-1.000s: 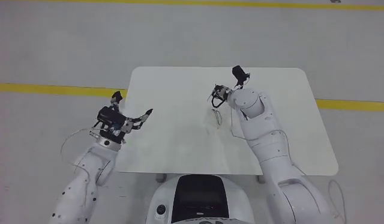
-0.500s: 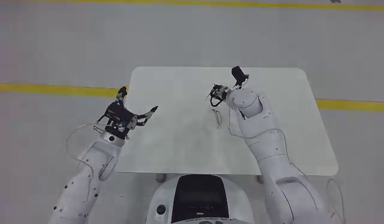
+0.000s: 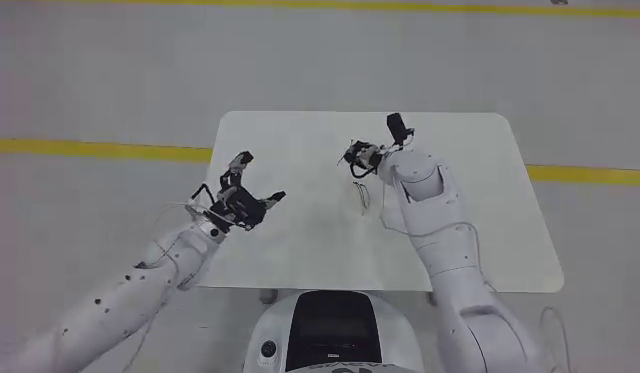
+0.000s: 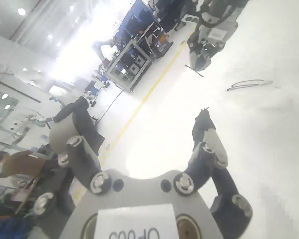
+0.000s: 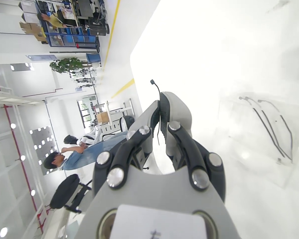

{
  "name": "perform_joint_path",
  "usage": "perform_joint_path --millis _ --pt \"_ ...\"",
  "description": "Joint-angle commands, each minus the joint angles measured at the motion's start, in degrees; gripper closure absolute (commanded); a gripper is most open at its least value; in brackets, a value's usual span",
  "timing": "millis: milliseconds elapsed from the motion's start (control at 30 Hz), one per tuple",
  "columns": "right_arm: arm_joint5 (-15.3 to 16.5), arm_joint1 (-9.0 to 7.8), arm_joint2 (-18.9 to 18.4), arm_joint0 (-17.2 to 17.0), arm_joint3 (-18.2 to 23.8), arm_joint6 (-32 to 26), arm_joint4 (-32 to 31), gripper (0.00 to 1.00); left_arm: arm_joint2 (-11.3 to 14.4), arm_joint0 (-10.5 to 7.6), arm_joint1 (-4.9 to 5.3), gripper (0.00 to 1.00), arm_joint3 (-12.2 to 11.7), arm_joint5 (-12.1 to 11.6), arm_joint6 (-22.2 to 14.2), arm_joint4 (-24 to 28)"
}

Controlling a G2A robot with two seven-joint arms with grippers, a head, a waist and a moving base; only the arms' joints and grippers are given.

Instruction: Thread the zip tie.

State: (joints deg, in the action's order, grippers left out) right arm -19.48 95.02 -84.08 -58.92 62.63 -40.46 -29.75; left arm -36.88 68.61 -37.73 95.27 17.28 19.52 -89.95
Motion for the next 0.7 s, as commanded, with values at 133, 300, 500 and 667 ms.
perform_joint_path --millis 133,300,500,667 --pt "0.00 0.03 0.01 0.02 0.22 0.17 -0.22 1.00 2.22 -0.88 0.13 0.00 -0.15 0.85 -0.26 0.00" --pt "0.34 0.15 0.36 -0.70 0.56 0.05 2.71 1.00 2.28 -1.23 -0.02 0.00 -0.62 -0.23 -0.38 0.00" --pt "0.00 0.29 2.30 -1.20 1.72 -1.06 6.78 1.00 7.79 -6.24 -0.49 0.00 -2.66 -0.31 -1.56 0.00" --pt "0.00 0.25 3.53 -2.16 2.72 -2.02 8.92 1.00 15.28 -12.57 -1.81 0.00 -4.26 0.74 -4.24 0.00"
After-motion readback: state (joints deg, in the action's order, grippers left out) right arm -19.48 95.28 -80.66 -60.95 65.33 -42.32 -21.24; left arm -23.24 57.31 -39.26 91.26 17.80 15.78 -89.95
